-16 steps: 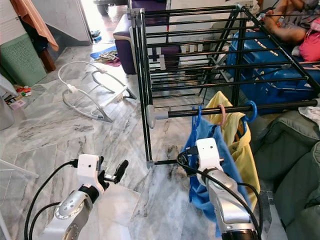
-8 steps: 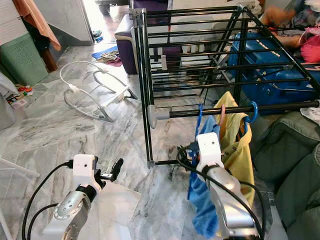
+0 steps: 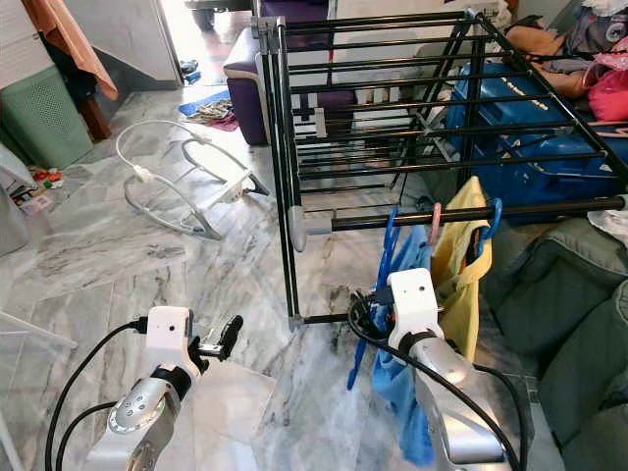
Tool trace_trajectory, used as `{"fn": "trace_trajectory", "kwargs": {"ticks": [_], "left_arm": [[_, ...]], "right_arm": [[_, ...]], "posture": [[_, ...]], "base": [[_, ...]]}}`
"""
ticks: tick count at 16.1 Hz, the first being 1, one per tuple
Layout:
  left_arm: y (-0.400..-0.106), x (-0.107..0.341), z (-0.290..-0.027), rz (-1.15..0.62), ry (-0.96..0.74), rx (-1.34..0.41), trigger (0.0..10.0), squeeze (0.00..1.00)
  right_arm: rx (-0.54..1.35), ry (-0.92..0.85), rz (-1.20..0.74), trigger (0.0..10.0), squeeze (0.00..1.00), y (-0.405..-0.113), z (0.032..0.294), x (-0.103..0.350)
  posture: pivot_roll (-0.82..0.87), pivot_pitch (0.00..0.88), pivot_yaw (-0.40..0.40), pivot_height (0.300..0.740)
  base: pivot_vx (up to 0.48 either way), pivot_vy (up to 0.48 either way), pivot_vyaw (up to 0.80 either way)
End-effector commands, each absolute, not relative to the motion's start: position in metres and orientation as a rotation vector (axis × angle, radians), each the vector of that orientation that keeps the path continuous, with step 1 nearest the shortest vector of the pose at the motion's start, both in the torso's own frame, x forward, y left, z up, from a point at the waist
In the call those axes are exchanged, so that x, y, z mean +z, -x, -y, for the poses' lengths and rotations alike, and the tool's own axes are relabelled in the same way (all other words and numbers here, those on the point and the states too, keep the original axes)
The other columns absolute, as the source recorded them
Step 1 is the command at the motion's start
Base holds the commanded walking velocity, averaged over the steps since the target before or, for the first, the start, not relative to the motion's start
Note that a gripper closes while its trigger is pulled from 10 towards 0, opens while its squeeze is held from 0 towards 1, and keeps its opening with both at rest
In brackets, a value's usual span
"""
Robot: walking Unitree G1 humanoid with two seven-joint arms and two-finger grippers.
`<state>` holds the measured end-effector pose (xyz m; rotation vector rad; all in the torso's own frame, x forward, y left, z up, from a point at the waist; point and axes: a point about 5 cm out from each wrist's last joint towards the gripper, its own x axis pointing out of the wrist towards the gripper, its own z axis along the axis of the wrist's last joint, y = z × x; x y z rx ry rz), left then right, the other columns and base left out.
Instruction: Hang hanger
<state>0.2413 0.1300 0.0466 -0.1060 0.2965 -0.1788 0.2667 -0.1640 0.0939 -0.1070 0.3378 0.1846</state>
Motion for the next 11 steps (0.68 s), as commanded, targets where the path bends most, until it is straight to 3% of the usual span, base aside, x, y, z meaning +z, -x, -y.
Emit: {"fn": "trace_trajectory", "kwargs": {"ticks": [1,5,11], "left_arm": [[-0.2418,0.0461,-0.1307,-0.295,0.095,-0.177,10.0,0.0],[-0.2434,0.0463,-0.1295,-0.294,0.093,-0.178,10.0,0.0],[-0.2457,0.046,-0.1294,-0.296,0.09,-0.172,10.0,0.0]], "right_arm": [[0.195,0.117,-0.313,10.0,0.0,-0.2664,0.1615,0.0993],[0.204,0.12,-0.305,10.0,0.0,-0.2677,0.1601,0.1022],[0.208,0.118,-0.294,10.0,0.0,-0.2683,0.1577,0.1026]], "posture": [[-0.15,0.0,0.059,0.74],[-0.15,0.0,0.054,0.74],[-0.15,0.0,0.054,0.74]], "base": [[0.0,0.0,0.0],[0.0,0.0,0.0],[-0.386,0.0,0.0]]}}
